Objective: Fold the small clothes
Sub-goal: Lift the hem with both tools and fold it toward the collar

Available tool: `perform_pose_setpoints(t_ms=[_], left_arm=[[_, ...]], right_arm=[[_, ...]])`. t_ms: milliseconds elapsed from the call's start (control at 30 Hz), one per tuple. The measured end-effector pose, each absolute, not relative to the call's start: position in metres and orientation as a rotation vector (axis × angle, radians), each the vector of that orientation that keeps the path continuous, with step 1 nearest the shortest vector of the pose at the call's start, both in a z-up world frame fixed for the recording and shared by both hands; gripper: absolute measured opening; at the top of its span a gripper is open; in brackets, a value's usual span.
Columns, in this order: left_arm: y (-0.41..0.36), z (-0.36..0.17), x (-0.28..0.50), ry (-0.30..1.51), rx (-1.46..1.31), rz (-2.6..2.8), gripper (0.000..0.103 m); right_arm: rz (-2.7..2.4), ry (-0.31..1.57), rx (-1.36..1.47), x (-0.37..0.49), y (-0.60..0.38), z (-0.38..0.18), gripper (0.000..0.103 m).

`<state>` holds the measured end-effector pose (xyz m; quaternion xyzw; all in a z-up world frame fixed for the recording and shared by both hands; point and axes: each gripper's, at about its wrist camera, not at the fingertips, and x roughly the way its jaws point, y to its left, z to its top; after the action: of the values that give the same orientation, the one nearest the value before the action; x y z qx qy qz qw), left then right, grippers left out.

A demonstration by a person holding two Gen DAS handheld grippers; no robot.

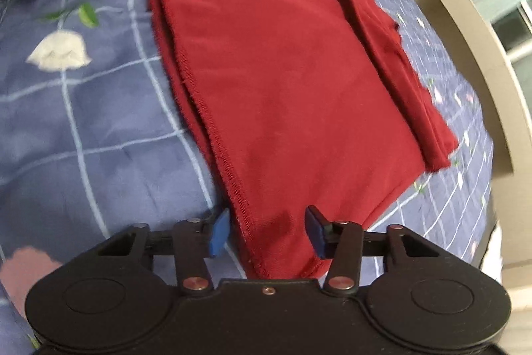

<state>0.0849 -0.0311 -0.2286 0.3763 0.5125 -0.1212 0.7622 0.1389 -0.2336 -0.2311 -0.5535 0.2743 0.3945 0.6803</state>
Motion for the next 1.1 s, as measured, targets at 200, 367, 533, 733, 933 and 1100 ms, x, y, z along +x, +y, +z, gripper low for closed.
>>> perform_pose_setpoints(t_ms=[200, 367, 533, 733, 933, 1100], left_arm=[[-0.022, -0.217, 0.089, 1.129, 0.738, -0.224, 0.003], [-0.017, -0.192, 0.097, 1.146, 0.690, -0.222, 0.003], [-0.002, -0.146, 0.117, 1.132, 0.596, -0.214, 0.003], [0.026, -0.083, 0.178, 1.058, 0.502, -0.225, 0.003], [0.057, -0.042, 0.264, 0.994, 0.489, -0.241, 0.003], [0.081, -0.029, 0.335, 1.000, 0.511, -0.268, 0.003]], right_arm=[[0.909, 0.632, -1.224, 0.136, -0.244, -0.230, 0.010], [0.939, 0.676, -1.133, 0.149, -0.243, -0.207, 0.006], [0.960, 0.745, -0.988, 0.180, -0.244, -0.155, 0.006], [0.971, 0.761, -0.907, 0.254, -0.229, -0.098, 0.006], [0.987, 0.716, -0.940, 0.344, -0.202, -0.056, 0.006], [0.996, 0.717, -0.970, 0.420, -0.174, -0.038, 0.006]])
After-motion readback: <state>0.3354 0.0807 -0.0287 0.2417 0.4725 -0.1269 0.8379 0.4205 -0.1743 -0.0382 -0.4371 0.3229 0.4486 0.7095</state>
